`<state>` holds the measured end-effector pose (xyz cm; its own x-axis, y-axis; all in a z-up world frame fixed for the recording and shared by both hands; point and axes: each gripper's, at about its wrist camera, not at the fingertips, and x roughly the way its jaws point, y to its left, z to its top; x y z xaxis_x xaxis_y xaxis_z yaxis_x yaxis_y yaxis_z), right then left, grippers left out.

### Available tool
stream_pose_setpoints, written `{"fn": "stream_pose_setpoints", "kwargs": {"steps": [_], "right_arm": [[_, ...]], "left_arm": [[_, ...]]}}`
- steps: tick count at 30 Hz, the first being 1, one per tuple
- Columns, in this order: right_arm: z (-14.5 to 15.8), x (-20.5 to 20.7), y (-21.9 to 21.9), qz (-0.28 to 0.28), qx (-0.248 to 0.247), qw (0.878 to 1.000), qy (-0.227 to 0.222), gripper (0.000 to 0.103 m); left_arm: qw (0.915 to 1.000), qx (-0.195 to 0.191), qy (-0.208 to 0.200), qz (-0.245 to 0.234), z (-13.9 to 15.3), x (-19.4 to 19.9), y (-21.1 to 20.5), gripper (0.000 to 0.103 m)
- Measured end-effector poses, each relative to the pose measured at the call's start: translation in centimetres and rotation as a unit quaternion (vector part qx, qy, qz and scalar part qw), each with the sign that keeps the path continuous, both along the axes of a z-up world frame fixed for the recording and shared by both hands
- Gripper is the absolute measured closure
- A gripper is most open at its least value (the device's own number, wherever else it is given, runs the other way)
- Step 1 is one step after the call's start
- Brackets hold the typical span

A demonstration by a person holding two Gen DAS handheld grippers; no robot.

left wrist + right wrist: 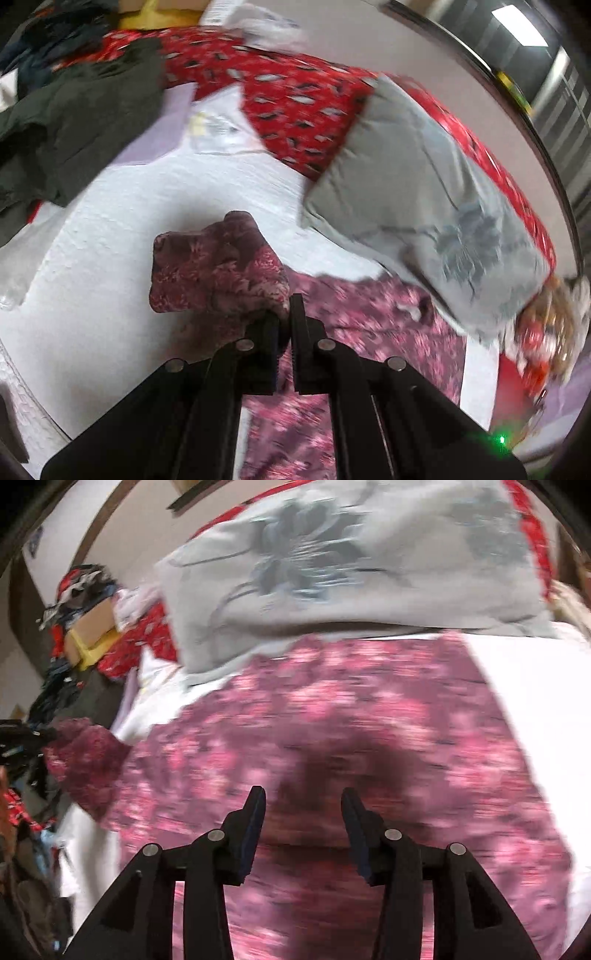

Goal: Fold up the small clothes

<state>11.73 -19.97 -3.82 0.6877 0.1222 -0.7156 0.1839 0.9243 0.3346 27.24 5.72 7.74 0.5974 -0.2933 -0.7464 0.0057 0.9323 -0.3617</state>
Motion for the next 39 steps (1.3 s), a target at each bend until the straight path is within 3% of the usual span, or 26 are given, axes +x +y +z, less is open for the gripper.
{"fn": "stream_pose_setpoints", "kwargs": {"steps": [3, 7, 12, 15, 17, 19, 21, 23, 25, 27, 29, 32, 35, 39], "right_arm": [[-2.5, -1.0, -1.8, -0.003, 0.028, 0.999, 0.017, 0.052], [-3.8, -3.4, -1.7, 0.014, 0.025, 0.998, -0.049, 0.051], [-4.1, -3.9, -2.1, 0.014, 0.051, 0.997, -0.065, 0.051], [-4.2, -4.3, -2.9, 0.015, 0.069, 0.995, -0.071, 0.051], [-4.2, -4.2, -3.0, 0.015, 0.071, 0.995, -0.073, 0.051], [-4.2, -4.1, -3.0, 0.015, 0.069, 0.995, -0.071, 0.051], [-4.1, -4.1, -2.9, 0.015, 0.067, 0.996, -0.064, 0.051], [-3.6, -3.6, -2.8, 0.014, 0.062, 0.997, -0.045, 0.051], [-2.7, -2.8, -2.8, 0.006, 0.066, 0.997, -0.026, 0.048], [-1.6, -2.1, -2.5, 0.006, 0.084, 0.996, -0.033, 0.047], [-0.1, -0.8, -1.5, 0.017, 0.091, 0.994, -0.05, 0.046], [1.4, 1.9, 0.6, 0.041, 0.098, 0.993, -0.06, 0.033], [1.3, 4.9, 2.3, 0.043, 0.114, 0.992, -0.045, 0.032], [-0.7, 7.9, 3.8, 0.001, 0.115, 0.993, -0.006, 0.031]], "left_arm": [[0.9993, 0.016, 0.006, -0.033, -0.8, -0.6, -4.2, 0.1], [0.9961, 0.032, 0.033, -0.076, -4.0, -1.6, -10.6, 0.1], [0.9837, 0.092, 0.093, -0.123, -9.6, -3.1, -17.2, 0.098], [0.9784, 0.113, 0.11, -0.134, -11.4, -3.9, -18.2, 0.081], [0.9783, 0.111, 0.1, -0.143, -11.1, -4.6, -17.7, 0.072], [0.9784, 0.096, 0.102, -0.152, -10.3, -5.4, -16.5, 0.063], [0.9823, 0.053, 0.1, -0.149, -9.2, -6.4, -14.0, 0.061], [0.9888, 0.005, 0.089, -0.12, -8.4, -7.6, -10.1, 0.044], [0.9925, -0.024, 0.084, -0.085, -8.4, -8.0, -7.1, 0.043], [0.9917, -0.057, 0.101, -0.055, -9.5, -7.6, -4.1, 0.043], [0.9866, -0.091, 0.132, -0.029, -11.2, -6.9, -2.2, 0.043], [0.978, -0.134, 0.159, -0.019, -13.0, -6.4, -1.3, 0.043], [0.9744, -0.154, 0.163, -0.021, -13.6, -6.3, -1.0, 0.043], [0.9749, -0.154, 0.158, -0.028, -13.6, -6.3, -0.9, 0.043]]}}
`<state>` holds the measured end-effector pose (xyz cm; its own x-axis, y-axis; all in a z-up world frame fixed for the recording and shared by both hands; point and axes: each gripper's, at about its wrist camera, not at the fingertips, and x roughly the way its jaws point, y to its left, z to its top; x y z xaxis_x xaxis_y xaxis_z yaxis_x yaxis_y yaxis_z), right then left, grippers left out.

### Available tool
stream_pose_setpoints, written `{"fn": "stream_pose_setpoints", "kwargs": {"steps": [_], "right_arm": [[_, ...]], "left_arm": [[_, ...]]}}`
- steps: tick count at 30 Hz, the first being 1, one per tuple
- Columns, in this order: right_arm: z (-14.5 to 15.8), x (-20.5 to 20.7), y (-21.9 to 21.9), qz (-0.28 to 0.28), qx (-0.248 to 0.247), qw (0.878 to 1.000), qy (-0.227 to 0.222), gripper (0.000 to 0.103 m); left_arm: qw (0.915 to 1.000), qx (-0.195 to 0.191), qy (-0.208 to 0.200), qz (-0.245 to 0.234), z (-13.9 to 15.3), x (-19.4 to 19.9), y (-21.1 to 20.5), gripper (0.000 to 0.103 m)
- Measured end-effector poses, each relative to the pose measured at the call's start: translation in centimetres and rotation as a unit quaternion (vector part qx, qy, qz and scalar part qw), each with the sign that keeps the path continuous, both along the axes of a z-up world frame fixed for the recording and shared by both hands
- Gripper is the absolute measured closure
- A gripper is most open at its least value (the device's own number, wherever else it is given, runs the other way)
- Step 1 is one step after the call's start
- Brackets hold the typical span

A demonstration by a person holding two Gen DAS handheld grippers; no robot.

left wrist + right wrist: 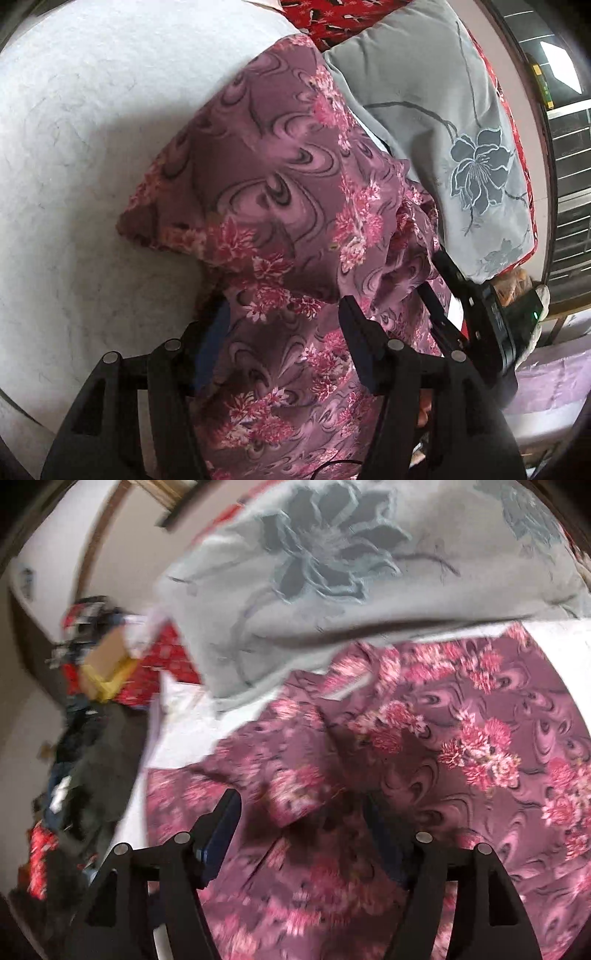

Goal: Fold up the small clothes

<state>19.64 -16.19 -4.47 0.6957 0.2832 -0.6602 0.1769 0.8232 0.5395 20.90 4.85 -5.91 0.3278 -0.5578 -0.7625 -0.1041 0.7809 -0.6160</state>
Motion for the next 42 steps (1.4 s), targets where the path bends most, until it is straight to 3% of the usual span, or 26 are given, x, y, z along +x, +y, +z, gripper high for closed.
{"fn": "stream_pose_setpoints", "kwargs": {"steps": [2, 4, 5, 6, 9, 12, 15, 20, 23, 25, 26, 27, 28, 29, 30, 34, 35, 36, 37, 38, 39, 40, 42], "right_arm": [[-0.6, 0.5, 0.3, -0.003, 0.015, 1.0, -0.003, 0.035], [-0.4, 0.8, 0.5, 0.002, 0.013, 1.0, -0.009, 0.062], [-0.3, 0.8, 0.4, 0.011, 0.015, 1.0, -0.011, 0.094], [0.0, 0.8, 0.1, 0.017, 0.017, 1.0, -0.015, 0.096], [2.0, -0.8, -1.8, 0.017, 0.019, 0.998, -0.064, 0.097], [3.3, -3.5, -5.1, -0.005, 0.016, 0.996, -0.085, 0.097], [2.8, -6.0, -9.2, -0.04, 0.015, 0.996, -0.072, 0.097], [-0.6, -9.4, -14.1, -0.08, 0.037, 0.996, -0.016, 0.096], [-1.9, -10.7, -15.9, -0.095, 0.078, 0.992, -0.01, 0.089], [-2.2, -10.6, -16.4, -0.108, 0.107, 0.988, -0.016, 0.078], [-2.4, -10.3, -16.6, -0.111, 0.119, 0.987, -0.014, 0.064], [-2.5, -9.9, -16.6, -0.112, 0.126, 0.986, -0.011, 0.062], [-2.5, -9.4, -16.6, -0.111, 0.129, 0.985, -0.007, 0.063], [-2.1, -8.8, -16.5, -0.099, 0.129, 0.987, -0.011, 0.072], [-1.2, -8.2, -16.2, -0.082, 0.121, 0.989, -0.021, 0.098], [3.6, -8.6, -15.9, -0.062, 0.065, 0.989, -0.118, 0.097], [3.8, -8.5, -16.1, -0.067, 0.056, 0.989, -0.123, 0.097], [3.6, -8.1, -16.4, -0.07, 0.046, 0.99, -0.112, 0.097], [2.5, -7.3, -16.8, -0.071, 0.02, 0.995, -0.074, 0.097], [1.2, -6.6, -16.9, -0.072, -0.009, 0.997, -0.03, 0.097], [-0.8, -5.7, -17.0, -0.072, -0.049, 0.995, 0.042, 0.096], [-1.7, -5.7, -17.1, -0.067, -0.057, 0.994, 0.069, 0.096], [-1.1, -6.9, -17.3, -0.077, -0.049, 0.995, 0.039, 0.09]], "left_arm": [[1.0, -0.002, 0.0, -0.002, 0.0, 0.4, 0.2, 0.043], [1.0, -0.002, 0.001, -0.005, 0.0, 0.8, 0.2, 0.043], [1.0, -0.003, 0.001, -0.007, 0.1, 0.9, 0.2, 0.043], [1.0, -0.004, 0.001, -0.008, 0.1, 0.9, 0.3, 0.043], [0.9999, -0.008, 0.001, -0.007, 0.0, 0.8, 0.5, 0.043], [0.9999, -0.012, 0.003, -0.002, -0.1, 0.6, 0.5, 0.043], [0.9999, -0.014, 0.005, 0.001, 0.0, 0.3, 0.5, 0.043], [0.9997, -0.019, 0.015, 0.0, 0.1, 0.0, 0.2, 0.043], [0.9995, -0.026, 0.02, 0.001, 0.4, 0.0, -0.2, 0.043], [0.9993, -0.03, 0.023, 0.001, 0.5, 0.2, -0.6, 0.043], [0.9991, -0.033, 0.026, 0.002, 0.6, 0.3, -0.8, 0.043], [0.9991, -0.033, 0.027, 0.002, 0.7, 0.5, -1.1, 0.043], [0.9994, -0.027, 0.024, 0.004, 1.0, 0.7, -1.3, 0.044], [0.9998, -0.014, 0.014, 0.008, 1.6, 0.9, -1.5, 0.045], [0.9999, -0.006, 0.007, 0.009, 1.8, 1.0, -1.5, 0.045], [0.9985, 0.051, -0.014, 0.016, 2.3, 1.9, -1.8, 0.068], [0.9972, 0.073, -0.006, 0.015, 1.8, 2.3, -1.9, 0.074], [0.9969, 0.078, 0.002, 0.013, 1.3, 2.5, -1.9, 0.076], [0.9967, 0.08, 0.014, 0.008, 0.7, 2.5, -2.0, 0.08], [0.9968, 0.077, 0.022, 0.001, 0.3, 2.4, -1.9, 0.08], [0.9972, 0.073, 0.019, -0.005, 0.3, 2.0, -1.7, 0.08], [0.9974, 0.071, 0.012, -0.012, 0.5, 1.5, -1.4, 0.08], [0.998, 0.06, -0.011, -0.015, 1.6, 0.2, -0.5, 0.08]]}}
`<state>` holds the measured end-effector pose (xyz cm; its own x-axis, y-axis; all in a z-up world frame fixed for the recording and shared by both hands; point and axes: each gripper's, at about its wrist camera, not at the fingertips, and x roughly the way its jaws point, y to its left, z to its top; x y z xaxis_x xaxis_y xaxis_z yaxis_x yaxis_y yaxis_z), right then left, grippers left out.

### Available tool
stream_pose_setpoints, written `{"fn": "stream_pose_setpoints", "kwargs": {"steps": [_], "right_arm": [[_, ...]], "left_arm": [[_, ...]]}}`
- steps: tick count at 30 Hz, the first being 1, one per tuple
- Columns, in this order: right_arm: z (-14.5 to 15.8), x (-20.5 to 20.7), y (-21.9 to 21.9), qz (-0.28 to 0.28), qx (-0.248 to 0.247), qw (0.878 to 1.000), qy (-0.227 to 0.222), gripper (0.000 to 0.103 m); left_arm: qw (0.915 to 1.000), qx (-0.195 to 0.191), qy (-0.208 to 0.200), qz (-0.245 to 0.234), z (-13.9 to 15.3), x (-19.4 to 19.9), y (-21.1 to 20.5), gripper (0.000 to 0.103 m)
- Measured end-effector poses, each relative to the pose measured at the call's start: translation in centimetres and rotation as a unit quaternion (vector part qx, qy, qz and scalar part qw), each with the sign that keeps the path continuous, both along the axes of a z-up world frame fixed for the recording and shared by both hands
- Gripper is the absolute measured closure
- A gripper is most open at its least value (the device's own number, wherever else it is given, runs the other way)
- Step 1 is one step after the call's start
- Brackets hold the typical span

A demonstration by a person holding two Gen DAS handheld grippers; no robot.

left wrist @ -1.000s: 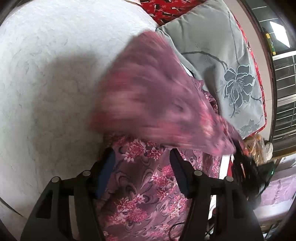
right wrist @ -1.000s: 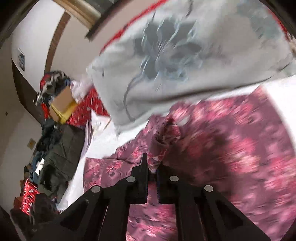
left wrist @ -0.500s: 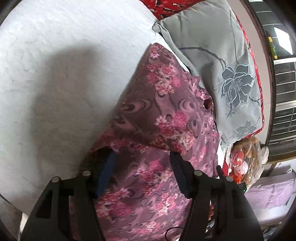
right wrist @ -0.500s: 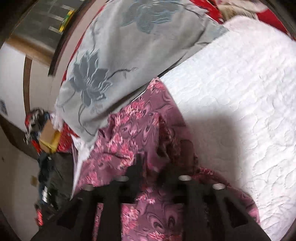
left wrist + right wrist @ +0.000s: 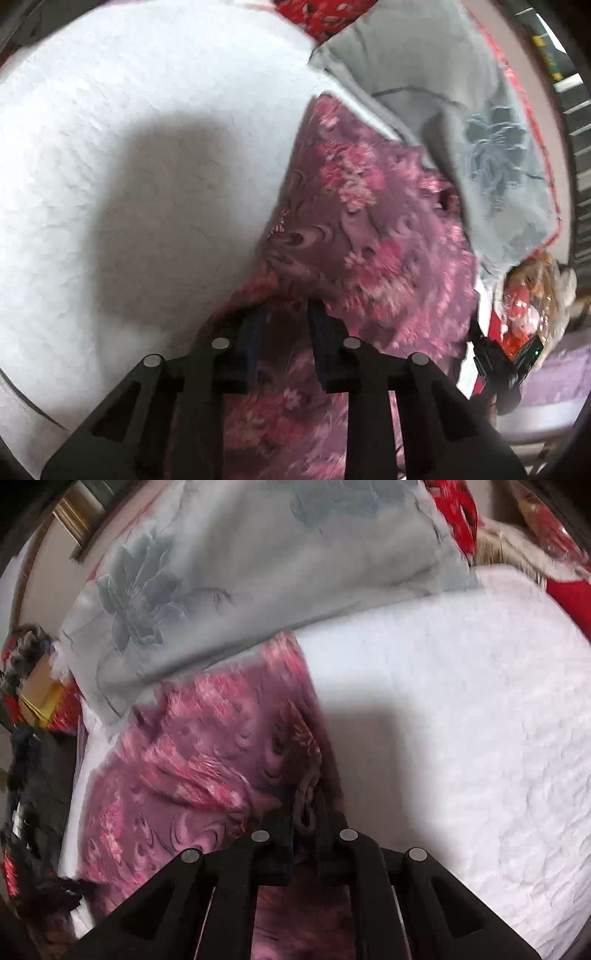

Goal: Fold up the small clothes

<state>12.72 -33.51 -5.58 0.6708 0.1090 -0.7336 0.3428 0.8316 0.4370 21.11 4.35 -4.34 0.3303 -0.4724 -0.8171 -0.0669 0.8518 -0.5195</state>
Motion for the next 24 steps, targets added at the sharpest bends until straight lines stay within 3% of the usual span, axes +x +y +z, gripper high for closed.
{"fn": "stream_pose_setpoints", "kwargs": {"steps": [4, 6, 8, 9, 10, 11, 13, 15, 16, 17, 18, 20, 21, 24], "right_arm": [[3.7, -2.8, -0.2, -0.019, 0.009, 0.994, -0.103, 0.089], [3.9, -2.6, 0.7, 0.008, 0.021, 0.993, -0.115, 0.086], [2.2, -0.8, 2.1, 0.048, 0.029, 0.996, -0.069, 0.077], [0.7, 0.4, 2.9, 0.071, 0.029, 0.997, -0.018, 0.073], [-1.3, 1.2, 3.7, 0.087, 0.018, 0.995, 0.044, 0.075], [-0.9, 0.7, 3.9, 0.083, 0.006, 0.996, 0.027, 0.078], [0.3, -0.3, 3.6, 0.079, 0.023, 0.996, 0.026, 0.072], [1.0, -1.5, 3.4, 0.093, 0.042, 0.994, 0.03, 0.072], [1.2, -2.4, 3.5, 0.107, 0.036, 0.993, 0.034, 0.071], [1.0, -3.3, 3.8, 0.122, 0.024, 0.991, 0.047, 0.066], [0.5, -4.0, 4.2, 0.135, 0.009, 0.989, 0.068, 0.06], [-1.4, -5.8, 5.0, 0.162, -0.022, 0.98, 0.115, 0.058], [-1.1, -6.8, 5.1, 0.165, -0.032, 0.981, 0.095, 0.058], [0.1, -9.4, 4.9, 0.144, -0.014, 0.984, 0.106, 0.059]], "left_arm": [[0.9988, -0.028, -0.04, 0.002, 2.5, -0.7, 0.2, 0.074], [0.9986, -0.001, -0.051, -0.011, 2.9, -0.1, -1.6, 0.062], [0.9974, 0.047, -0.043, -0.035, 1.7, 0.7, -4.0, 0.059], [0.9948, 0.083, -0.019, -0.057, 0.4, 1.2, -5.5, 0.059], [0.9912, 0.11, 0.004, -0.074, -0.8, 1.4, -6.5, 0.06], [0.9892, 0.122, 0.002, -0.081, -1.0, 1.1, -6.9, 0.06], [0.9844, 0.142, -0.025, -0.101, -0.2, -0.5, -7.5, 0.059], [0.985, 0.118, -0.018, -0.125, 0.1, -2.2, -7.1, 0.058], [0.9858, 0.109, -0.013, -0.126, 0.0, -3.1, -6.7, 0.052], [0.986, 0.111, -0.005, -0.124, -0.4, -4.1, -6.3, 0.049], [0.9844, 0.122, -0.006, -0.127, -0.8, -5.0, -6.3, 0.049], [0.9758, 0.16, -0.026, -0.147, -0.9, -6.7, -6.5, 0.049], [0.9734, 0.166, -0.023, -0.157, -0.8, -7.4, -6.4, 0.049], [0.981, 0.106, 0.004, -0.163, -0.2, -9.8, -4.4, 0.049]]}}
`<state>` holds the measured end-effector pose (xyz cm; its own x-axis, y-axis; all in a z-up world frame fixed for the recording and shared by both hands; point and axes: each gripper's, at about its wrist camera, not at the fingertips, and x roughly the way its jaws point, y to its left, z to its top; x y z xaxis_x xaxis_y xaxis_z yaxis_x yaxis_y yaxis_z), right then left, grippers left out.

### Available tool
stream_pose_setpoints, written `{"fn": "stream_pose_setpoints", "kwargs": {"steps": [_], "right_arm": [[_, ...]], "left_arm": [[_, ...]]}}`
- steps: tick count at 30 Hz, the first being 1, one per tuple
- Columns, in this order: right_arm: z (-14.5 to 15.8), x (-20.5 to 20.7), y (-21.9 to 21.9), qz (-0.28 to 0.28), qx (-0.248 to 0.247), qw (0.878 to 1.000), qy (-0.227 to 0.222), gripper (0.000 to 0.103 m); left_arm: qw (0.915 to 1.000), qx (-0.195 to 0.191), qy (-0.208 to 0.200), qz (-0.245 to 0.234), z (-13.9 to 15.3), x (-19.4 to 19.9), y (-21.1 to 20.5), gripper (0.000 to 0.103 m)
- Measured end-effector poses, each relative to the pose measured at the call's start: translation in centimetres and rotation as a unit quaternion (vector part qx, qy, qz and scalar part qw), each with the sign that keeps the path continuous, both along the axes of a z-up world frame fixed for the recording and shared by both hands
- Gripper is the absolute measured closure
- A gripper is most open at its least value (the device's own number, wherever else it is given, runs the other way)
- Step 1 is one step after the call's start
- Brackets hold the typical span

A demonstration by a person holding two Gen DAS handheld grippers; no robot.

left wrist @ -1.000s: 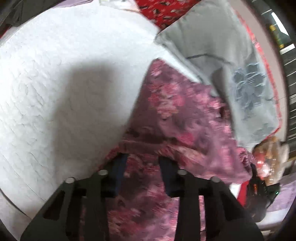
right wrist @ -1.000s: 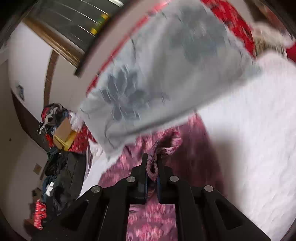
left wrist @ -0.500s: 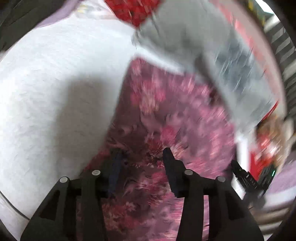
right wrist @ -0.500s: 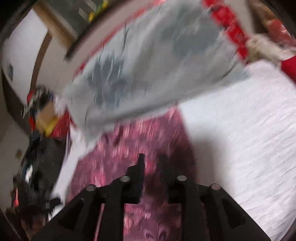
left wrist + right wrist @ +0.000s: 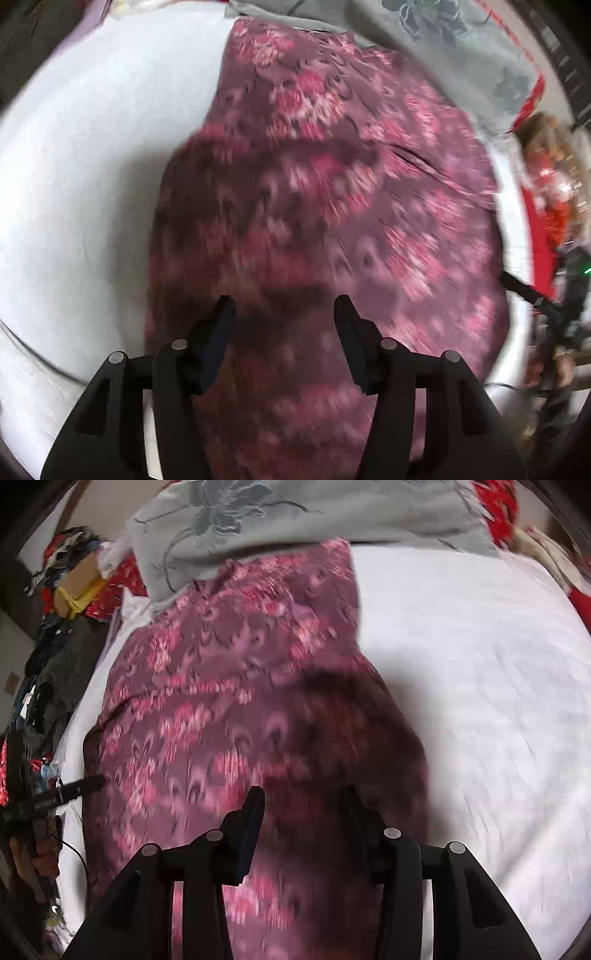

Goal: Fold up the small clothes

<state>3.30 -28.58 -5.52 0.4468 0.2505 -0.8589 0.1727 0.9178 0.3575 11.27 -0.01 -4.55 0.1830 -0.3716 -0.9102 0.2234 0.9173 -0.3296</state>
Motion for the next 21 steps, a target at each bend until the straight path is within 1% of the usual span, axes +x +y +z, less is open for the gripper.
{"fn": "stream_pose_setpoints", "kwargs": {"steps": [2, 3, 5, 7, 9, 10, 12, 14, 15, 16, 17, 18, 19, 21], "right_arm": [[0.6, -2.3, -0.3, 0.0, 0.004, 1.0, -0.013, 0.058], [0.8, -3.7, -0.7, 0.001, -0.002, 1.0, -0.014, 0.056], [1.0, -6.6, -1.1, 0.005, -0.021, 1.0, -0.012, 0.053], [0.9, -9.4, -2.3, 0.009, -0.042, 0.999, 0.0, 0.051], [0.0, -11.5, -3.0, 0.005, -0.045, 0.999, 0.013, 0.051], [-0.7, -13.2, -3.6, 0.0, -0.04, 0.999, 0.022, 0.051], [-1.7, -15.5, -4.3, -0.01, -0.024, 0.999, 0.031, 0.051], [-3.0, -18.0, -5.1, -0.019, 0.005, 0.999, 0.038, 0.05], [-3.6, -18.9, -5.2, -0.023, 0.02, 0.999, 0.04, 0.05], [-4.4, -19.8, -5.4, -0.027, 0.037, 0.998, 0.044, 0.05], [-5.1, -20.1, -5.4, -0.028, 0.054, 0.997, 0.045, 0.048], [-6.0, -20.4, -5.4, -0.033, 0.084, 0.995, 0.046, 0.047], [-6.3, -20.6, -5.5, -0.035, 0.101, 0.993, 0.042, 0.047], [-7.1, -20.6, -5.4, -0.037, 0.136, 0.99, 0.03, 0.042]], "left_arm": [[0.9997, -0.023, 0.008, 0.009, 0.3, -1.4, 2.2, 0.049], [0.9995, -0.027, 0.008, 0.013, 0.5, -2.1, 3.2, 0.049], [0.9994, -0.024, 0.014, 0.018, 0.4, -3.5, 5.3, 0.049], [0.9991, -0.02, 0.032, 0.021, -0.3, -4.9, 7.0, 0.049], [0.998, -0.017, 0.056, 0.023, -1.3, -6.6, 8.1, 0.049], [0.9971, -0.02, 0.069, 0.023, -1.9, -7.6, 8.5, 0.049], [0.9958, -0.036, 0.081, 0.022, -2.1, -9.2, 9.2, 0.049], [0.9938, -0.057, 0.092, 0.023, -2.5, -10.5, 9.4, 0.049], [0.9931, -0.062, 0.097, 0.023, -2.6, -10.9, 9.3, 0.049], [0.9926, -0.063, 0.101, 0.022, -2.8, -11.0, 9.0, 0.049], [0.9925, -0.062, 0.104, 0.018, -2.9, -11.3, 8.8, 0.049], [0.9927, -0.058, 0.105, 0.017, -2.9, -11.5, 8.9, 0.049], [0.9935, -0.052, 0.1, 0.018, -2.8, -11.6, 8.7, 0.049], [0.9935, -0.054, 0.098, 0.021, -2.6, -11.6, 8.5, 0.049]]}}
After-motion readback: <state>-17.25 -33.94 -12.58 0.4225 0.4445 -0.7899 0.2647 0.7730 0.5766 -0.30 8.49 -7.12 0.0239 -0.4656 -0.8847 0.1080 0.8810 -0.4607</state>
